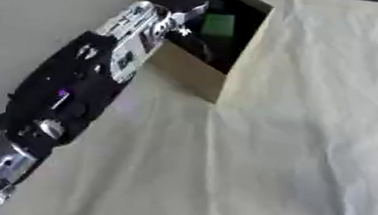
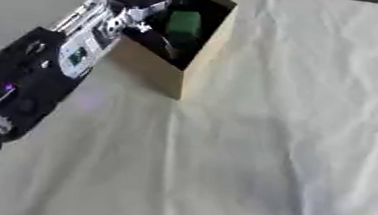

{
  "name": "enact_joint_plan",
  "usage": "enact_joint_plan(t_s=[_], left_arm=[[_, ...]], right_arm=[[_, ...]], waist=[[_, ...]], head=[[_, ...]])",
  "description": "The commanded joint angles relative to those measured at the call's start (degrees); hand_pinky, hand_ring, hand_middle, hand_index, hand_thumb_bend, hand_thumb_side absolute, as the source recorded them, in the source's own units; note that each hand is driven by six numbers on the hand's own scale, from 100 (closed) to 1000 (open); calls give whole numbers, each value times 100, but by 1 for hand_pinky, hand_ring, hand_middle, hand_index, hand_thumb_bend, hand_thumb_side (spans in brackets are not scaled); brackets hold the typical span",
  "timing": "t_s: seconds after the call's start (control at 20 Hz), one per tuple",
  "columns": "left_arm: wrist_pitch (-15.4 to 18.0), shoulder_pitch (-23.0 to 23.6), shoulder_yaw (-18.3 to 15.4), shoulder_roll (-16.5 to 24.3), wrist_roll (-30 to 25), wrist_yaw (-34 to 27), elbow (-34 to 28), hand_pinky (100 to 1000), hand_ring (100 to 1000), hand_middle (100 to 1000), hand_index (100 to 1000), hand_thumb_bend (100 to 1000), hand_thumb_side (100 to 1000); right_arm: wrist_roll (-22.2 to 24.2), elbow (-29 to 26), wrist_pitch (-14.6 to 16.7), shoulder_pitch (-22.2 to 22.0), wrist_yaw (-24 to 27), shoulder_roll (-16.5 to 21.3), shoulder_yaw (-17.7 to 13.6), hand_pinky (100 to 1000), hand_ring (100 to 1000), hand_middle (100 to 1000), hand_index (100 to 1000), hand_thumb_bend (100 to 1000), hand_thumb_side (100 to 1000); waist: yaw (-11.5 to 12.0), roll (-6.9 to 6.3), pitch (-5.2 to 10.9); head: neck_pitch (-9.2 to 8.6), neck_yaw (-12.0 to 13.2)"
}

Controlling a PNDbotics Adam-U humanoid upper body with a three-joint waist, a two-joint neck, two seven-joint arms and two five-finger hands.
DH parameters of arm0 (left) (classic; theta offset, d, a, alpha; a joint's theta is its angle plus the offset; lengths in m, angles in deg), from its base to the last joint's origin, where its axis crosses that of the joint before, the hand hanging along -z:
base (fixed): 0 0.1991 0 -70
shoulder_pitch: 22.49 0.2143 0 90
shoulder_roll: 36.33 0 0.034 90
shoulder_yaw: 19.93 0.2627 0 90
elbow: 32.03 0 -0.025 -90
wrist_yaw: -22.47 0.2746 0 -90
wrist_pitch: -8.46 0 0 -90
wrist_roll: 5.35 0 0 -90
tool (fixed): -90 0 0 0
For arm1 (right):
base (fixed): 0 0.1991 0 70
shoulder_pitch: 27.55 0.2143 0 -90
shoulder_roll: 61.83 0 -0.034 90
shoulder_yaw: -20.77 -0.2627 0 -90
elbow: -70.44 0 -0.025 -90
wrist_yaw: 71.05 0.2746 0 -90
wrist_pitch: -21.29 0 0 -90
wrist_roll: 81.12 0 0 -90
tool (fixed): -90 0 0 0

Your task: Pick up objects on the table and place them in the box.

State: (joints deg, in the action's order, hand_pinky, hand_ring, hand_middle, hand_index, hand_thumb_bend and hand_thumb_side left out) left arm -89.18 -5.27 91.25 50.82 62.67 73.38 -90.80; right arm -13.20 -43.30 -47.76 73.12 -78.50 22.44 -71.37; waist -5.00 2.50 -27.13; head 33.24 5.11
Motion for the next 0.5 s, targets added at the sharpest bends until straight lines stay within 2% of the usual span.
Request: enact_joint_plan(t_s=[0.05,0.35,0.5], left_arm=[[-24,-187,-128,77,74,152,-117,718,840,900,956,661,471],[-122,-236,-239,115,184,43,-272,701,829,900,953,725,505],[-188,-265,-282,146,223,-72,-420,686,816,885,937,695,497]], right_arm=[[-34,-85,-16,42,40,59,-53,808,694,614,813,100,791],[-27,-85,-29,40,58,78,-53,807,695,614,813,100,781],[-19,-85,-39,36,69,93,-52,807,696,614,813,100,780]], waist=[[-16,-11,153],[-27,-43,212],[-13,-57,253]], head=[[2,8],[2,4],[28,4]])
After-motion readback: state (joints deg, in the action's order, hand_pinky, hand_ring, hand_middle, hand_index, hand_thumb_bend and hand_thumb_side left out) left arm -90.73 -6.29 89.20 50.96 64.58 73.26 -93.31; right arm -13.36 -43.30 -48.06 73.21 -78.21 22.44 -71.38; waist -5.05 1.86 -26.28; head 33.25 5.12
